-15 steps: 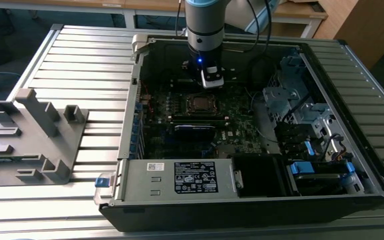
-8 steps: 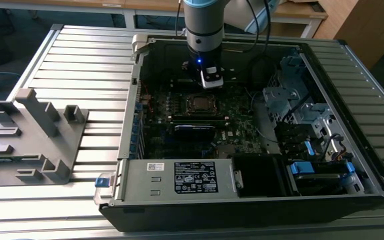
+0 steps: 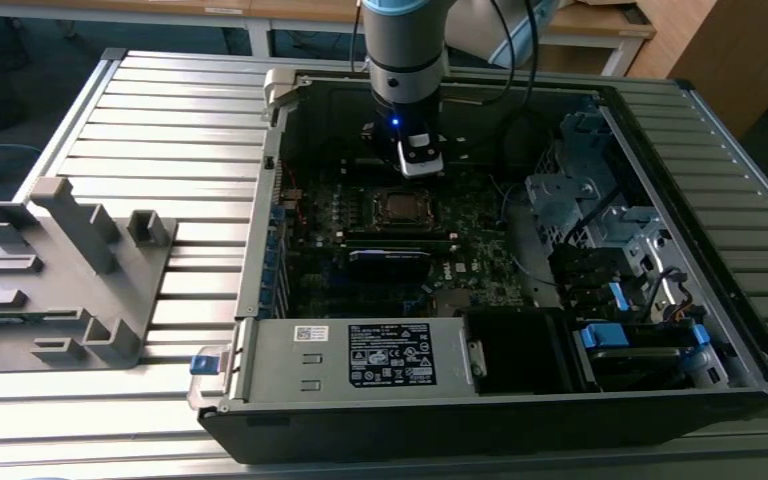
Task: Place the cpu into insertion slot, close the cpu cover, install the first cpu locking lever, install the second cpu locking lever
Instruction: 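Install the first cpu locking lever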
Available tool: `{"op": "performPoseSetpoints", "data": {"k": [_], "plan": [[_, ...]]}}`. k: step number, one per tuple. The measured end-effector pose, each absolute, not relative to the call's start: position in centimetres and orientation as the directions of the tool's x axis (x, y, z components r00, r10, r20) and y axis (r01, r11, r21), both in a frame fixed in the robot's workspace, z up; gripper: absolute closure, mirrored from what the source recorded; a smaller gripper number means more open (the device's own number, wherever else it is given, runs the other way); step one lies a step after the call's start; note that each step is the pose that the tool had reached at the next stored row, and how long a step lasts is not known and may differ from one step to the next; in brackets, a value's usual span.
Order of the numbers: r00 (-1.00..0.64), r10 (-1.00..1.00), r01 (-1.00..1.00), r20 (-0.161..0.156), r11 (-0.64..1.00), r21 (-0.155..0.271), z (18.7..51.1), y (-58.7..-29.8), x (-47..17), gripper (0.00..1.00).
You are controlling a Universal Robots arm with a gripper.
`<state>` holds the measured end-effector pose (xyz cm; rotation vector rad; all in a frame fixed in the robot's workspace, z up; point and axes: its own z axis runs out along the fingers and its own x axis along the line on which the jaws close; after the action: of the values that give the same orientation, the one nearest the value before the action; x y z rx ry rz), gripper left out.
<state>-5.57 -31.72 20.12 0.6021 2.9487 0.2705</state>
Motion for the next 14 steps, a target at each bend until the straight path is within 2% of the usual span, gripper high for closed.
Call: {"op": "performPoseSetpoints", "data": {"k": [14], "plan": [[-0.914, 0.398, 0.377, -0.082, 0.905, 0.198, 19.85, -31.6, -5.55, 0.89]]}}
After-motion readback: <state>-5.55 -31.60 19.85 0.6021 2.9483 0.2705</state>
